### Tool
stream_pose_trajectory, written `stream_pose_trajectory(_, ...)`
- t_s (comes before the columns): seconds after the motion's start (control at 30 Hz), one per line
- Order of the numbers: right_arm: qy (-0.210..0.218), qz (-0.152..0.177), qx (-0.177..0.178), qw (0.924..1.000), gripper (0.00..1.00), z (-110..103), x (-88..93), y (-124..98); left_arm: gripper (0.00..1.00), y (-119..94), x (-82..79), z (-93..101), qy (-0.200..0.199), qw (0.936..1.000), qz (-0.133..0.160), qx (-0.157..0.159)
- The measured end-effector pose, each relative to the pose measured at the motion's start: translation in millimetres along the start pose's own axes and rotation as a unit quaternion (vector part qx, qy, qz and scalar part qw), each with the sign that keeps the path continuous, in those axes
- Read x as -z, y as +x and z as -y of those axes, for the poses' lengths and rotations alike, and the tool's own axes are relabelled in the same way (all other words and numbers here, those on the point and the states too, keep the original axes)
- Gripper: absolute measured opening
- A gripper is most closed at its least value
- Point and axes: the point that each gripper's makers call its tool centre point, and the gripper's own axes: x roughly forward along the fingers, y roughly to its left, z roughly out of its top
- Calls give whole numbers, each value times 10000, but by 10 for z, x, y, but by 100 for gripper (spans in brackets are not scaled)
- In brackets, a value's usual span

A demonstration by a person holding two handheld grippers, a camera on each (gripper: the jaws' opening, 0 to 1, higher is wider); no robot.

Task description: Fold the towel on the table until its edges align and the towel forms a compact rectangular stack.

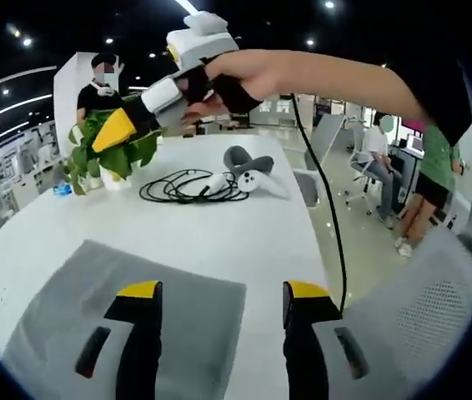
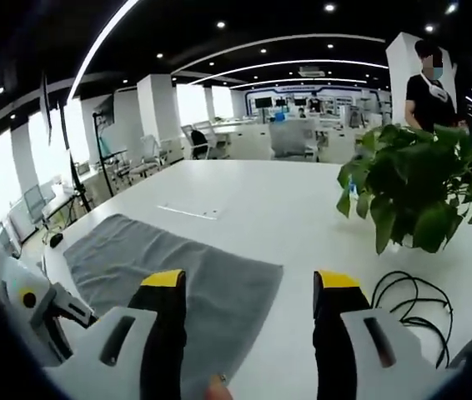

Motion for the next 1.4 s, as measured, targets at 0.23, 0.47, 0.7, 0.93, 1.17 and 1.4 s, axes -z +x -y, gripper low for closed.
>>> stream_pose_trajectory(0.23, -35, -253, -172, 9995, 59, -34, 144, 188, 54, 223, 31, 98, 215, 9994, -62, 268)
stream_pose_trajectory(0.47, -68, -437, -252, 9987, 58, -20, 244, 364, 49, 373, 34, 128, 455, 9982, -144, 375)
stream_pose_trajectory(0.7, -39, -566, -164, 9983, 51, 55, 307, 532, 47, 467, 200, 101, 830, 9942, -494, 465)
stream_pose_trajectory(0.93, -202, -794, -328, 9961, 52, -1, 385, 752, 39, 552, 263, 143, 845, 9932, -572, 561)
stream_pose_trajectory(1.17, -265, -1007, -400, 9938, 52, -2, 506, 942, 27, 682, 318, 224, 810, 9927, -586, 674)
stream_pose_trajectory(1.4, -126, -1157, -429, 9923, 51, -9, 608, 1090, 27, 751, 332, 294, -88, 9945, -450, 945)
